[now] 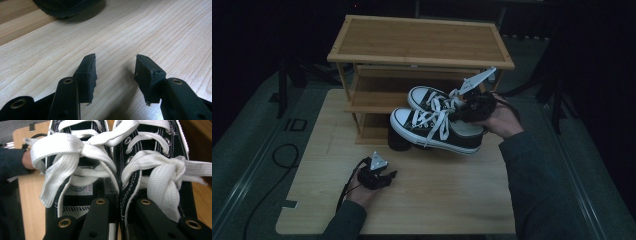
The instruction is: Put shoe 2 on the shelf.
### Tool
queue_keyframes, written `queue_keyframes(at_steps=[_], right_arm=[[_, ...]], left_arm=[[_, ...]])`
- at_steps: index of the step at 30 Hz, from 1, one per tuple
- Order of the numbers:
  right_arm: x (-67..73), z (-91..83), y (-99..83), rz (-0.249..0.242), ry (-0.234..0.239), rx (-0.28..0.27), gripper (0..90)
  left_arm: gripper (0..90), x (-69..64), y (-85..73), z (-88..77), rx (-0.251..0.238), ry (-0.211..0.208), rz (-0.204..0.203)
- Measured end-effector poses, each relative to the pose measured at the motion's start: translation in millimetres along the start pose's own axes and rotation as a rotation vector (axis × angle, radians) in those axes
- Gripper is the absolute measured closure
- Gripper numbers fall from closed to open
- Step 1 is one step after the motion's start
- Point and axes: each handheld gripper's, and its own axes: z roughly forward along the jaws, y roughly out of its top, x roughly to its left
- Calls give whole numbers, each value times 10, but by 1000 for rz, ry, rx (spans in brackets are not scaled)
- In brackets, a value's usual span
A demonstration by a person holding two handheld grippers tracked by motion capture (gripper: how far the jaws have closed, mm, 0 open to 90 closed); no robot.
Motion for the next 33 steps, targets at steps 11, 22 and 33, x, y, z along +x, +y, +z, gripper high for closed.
queue_keyframes(at_steps=[11,22,33], right_arm=[[-29,123,108,10,-18,3,859],[-53,208,213,19,-42,7,860],[-112,282,265,68,-89,-14,859]], left_arm=[[520,0,-1,0,1,0,1],[520,3,-4,-7,4,-2,4],[520,6,-6,-10,4,-4,2]])
